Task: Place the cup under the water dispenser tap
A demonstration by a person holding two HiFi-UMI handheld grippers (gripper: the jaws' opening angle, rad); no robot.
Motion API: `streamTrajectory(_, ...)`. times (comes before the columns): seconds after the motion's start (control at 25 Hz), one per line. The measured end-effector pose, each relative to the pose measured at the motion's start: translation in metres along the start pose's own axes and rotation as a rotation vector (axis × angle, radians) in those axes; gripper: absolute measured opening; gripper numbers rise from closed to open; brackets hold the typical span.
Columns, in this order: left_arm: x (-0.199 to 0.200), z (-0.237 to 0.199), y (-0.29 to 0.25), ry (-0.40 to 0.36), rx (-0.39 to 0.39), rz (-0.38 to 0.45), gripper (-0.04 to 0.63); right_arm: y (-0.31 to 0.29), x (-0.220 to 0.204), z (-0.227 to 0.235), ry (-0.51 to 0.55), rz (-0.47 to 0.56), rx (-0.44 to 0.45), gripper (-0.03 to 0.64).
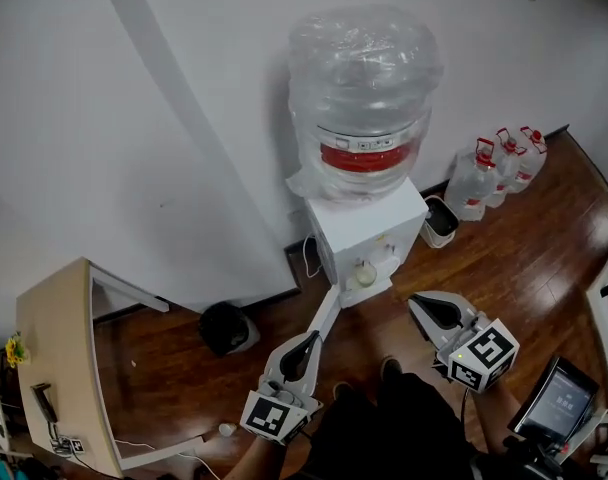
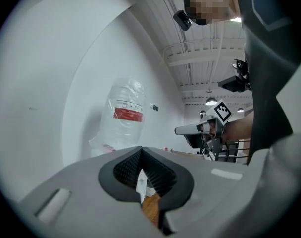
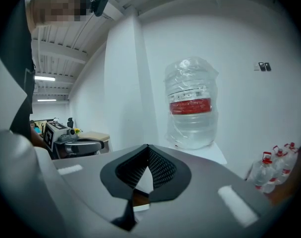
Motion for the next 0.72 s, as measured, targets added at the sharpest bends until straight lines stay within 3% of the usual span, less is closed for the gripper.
streamTrajectory(0.52, 0.029, 0.019, -0.011, 0.052, -0.096, 0.039, 0.0, 0.015, 0.012, 0.003, 0.013, -0.005, 0.003, 0.0)
streamTrajectory(0.72, 0.027, 0.02, -0.012, 0.071, -0.083, 0.043, 0.0, 0.018, 0.008, 0.006, 0.014, -0.014, -0.009, 0.0)
Point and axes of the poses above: the fingertips, and each gripper's own axes: y backward along the fingers, z to its right, x out of its top, the point moved 8 cm from there along y, backward along the fingers, and after that the axes turned 15 degrees about -x, right-handed, at the moved point
